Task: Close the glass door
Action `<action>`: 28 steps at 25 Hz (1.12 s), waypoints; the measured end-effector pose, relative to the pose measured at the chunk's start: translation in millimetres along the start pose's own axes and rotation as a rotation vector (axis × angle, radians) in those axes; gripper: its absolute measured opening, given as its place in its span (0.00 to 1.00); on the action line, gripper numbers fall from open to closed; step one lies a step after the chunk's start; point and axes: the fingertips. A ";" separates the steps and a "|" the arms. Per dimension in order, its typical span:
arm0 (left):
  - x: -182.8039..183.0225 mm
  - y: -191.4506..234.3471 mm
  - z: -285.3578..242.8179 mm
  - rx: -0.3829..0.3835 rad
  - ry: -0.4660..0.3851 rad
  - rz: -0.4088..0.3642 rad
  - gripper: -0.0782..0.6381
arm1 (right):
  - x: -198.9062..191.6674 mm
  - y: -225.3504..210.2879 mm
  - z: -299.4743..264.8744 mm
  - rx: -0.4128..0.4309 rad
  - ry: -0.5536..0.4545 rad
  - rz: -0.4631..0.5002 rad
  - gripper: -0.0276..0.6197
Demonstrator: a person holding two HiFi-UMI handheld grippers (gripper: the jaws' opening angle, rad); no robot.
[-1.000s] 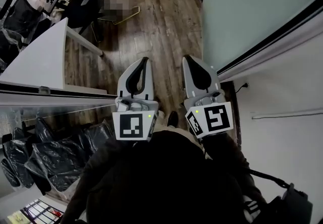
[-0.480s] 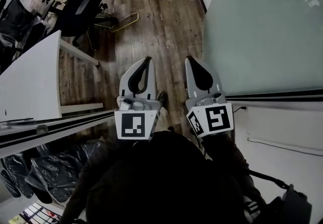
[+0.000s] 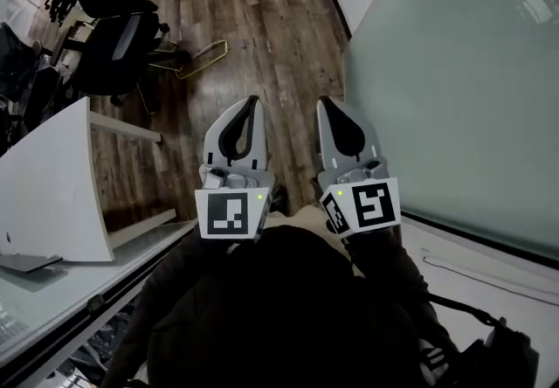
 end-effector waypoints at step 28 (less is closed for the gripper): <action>66.4 49.6 -332.6 -0.114 0.017 -0.024 0.10 | 61.2 -212.0 -240.1 -0.094 0.009 -0.053 0.05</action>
Point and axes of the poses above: the fingertips, and each gripper's own axes: z backward along the fingers, y to its left, x out of its top, and after that the axes turned 14 degrees about y, right-handed
